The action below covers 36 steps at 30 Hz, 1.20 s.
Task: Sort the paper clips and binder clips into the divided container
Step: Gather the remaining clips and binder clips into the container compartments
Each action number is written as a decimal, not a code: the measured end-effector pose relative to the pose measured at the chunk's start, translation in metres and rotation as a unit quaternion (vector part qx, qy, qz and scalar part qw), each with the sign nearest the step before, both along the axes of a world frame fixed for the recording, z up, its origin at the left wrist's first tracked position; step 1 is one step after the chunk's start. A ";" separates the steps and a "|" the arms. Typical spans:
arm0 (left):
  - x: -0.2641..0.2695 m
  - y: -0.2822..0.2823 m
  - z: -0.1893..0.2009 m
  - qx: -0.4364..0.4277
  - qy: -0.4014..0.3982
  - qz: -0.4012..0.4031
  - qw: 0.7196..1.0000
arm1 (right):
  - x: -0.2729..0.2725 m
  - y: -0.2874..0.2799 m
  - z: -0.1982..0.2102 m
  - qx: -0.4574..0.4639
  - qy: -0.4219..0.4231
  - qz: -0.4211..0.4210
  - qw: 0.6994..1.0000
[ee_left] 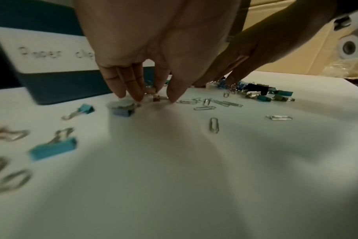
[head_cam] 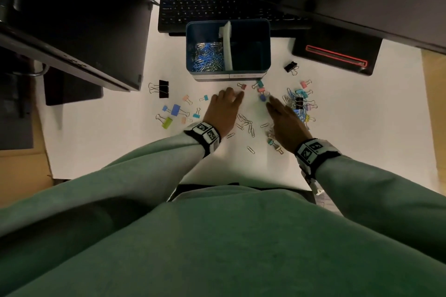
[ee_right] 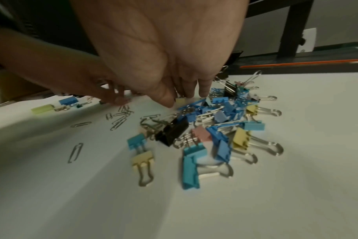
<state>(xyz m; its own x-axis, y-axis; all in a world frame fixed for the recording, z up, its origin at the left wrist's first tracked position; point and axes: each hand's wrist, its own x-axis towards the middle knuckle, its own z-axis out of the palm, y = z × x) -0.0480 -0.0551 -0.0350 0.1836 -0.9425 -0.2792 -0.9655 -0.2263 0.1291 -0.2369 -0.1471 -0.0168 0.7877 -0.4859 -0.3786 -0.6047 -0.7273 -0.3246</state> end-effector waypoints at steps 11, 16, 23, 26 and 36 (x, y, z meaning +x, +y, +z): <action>-0.004 0.030 0.006 -0.032 0.102 -0.032 0.994 | 0.002 0.004 0.003 -0.007 -0.038 -0.044 0.998; -0.007 0.036 0.001 0.001 0.139 -0.060 0.989 | 0.023 0.012 0.000 -0.006 -0.017 -0.013 1.000; -0.015 0.032 -0.004 -0.070 0.164 0.019 0.984 | 0.039 0.036 -0.003 0.058 -0.020 -0.021 0.998; -0.012 0.032 -0.008 -0.045 0.141 0.012 0.989 | 0.041 0.039 -0.005 0.050 -0.010 -0.031 0.998; -0.001 0.039 0.012 -0.018 0.147 0.015 0.989 | 0.046 0.030 -0.002 0.084 0.006 -0.034 0.996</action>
<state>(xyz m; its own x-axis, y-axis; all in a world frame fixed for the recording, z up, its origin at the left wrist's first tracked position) -0.0485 -0.0164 -0.0227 0.1278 -0.9479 -0.2917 -0.8781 -0.2449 0.4111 -0.1912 -0.1176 -0.0193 0.7507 -0.4667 -0.4676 -0.6546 -0.6211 -0.4310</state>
